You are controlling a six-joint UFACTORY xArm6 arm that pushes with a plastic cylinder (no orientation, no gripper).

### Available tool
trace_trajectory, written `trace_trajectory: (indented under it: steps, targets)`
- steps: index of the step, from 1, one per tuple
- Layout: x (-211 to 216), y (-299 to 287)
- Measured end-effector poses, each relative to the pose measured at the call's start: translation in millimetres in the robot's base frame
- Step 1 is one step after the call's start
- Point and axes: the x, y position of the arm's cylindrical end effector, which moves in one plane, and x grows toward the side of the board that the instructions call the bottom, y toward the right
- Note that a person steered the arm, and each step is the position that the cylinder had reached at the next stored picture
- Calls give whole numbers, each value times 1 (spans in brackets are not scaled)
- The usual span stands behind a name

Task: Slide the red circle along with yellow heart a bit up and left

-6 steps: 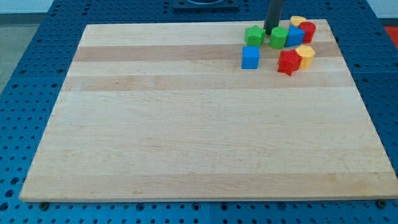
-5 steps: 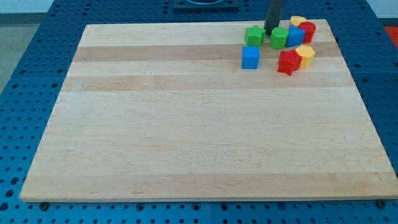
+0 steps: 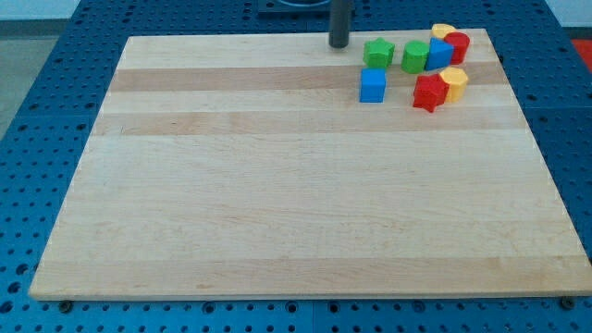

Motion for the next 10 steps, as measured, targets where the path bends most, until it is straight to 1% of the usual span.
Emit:
trace_trajectory:
  steps: [1,2,3,4,5,6,7,8,9,10]
  targets:
    - [51,-16]
    - [126,-15]
    - [207,14]
    - [268,69]
    - [274,137]
    - [248,187]
    - [182,200]
    - [97,200]
    - [24,200]
    - [-2,202]
